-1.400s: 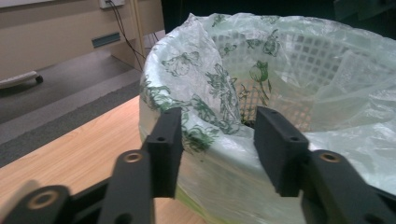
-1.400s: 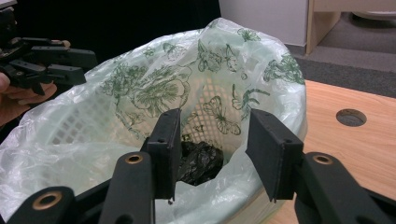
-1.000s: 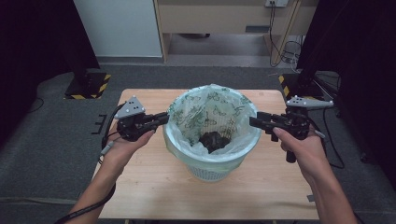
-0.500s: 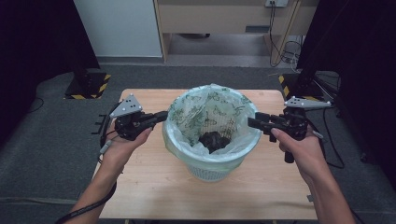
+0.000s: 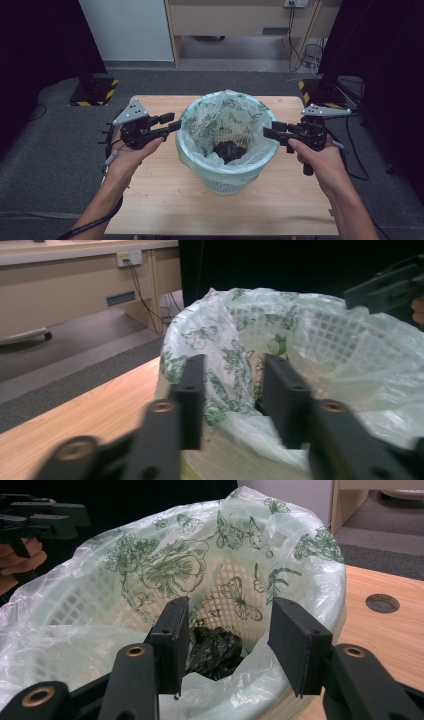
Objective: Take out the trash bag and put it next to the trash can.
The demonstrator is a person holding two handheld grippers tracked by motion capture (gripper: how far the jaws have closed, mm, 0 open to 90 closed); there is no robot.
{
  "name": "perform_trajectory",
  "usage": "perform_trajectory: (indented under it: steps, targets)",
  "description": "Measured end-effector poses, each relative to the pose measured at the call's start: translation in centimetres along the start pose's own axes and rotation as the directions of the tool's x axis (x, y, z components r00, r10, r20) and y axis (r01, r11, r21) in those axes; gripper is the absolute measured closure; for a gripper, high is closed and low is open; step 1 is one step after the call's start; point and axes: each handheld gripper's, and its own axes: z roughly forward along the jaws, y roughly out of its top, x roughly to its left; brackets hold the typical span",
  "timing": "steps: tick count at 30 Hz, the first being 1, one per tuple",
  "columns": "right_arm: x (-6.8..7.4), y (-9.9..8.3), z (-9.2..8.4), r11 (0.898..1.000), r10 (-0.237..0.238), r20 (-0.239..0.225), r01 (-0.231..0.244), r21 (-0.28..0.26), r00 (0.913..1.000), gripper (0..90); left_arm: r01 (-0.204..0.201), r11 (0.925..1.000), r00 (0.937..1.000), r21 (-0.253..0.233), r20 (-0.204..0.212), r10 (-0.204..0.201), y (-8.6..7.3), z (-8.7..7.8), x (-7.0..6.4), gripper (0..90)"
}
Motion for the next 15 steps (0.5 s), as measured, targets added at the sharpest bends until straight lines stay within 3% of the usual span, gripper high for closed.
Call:
perform_trajectory:
  steps: [3, 6, 15]
  targets:
    - [0.0, 0.0, 0.2, 1.0, -0.001, -0.002, 0.001, 0.001, 1.0, 50.5, 0.008, 0.9998, 1.0, 0.017, -0.001, -0.008, -0.2, 0.5, 0.2, 48.3]
    - [0.1, 0.0, 0.2, 1.0, 0.001, -0.005, -0.001, 0.003, 1.0, 50.4, 0.004, 0.9995, 1.0, 0.031, -0.006, -0.003, -0.3, 1.2, 0.2, 48.1]
    - [0.0, 0.0, -0.1, 1.0, -0.009, 0.002, 0.009, -0.002, 1.0, 50.0, -0.017, 0.9972, 0.9988, 0.074, -0.045, 0.02, -0.4, 2.0, -0.1, 69.6]
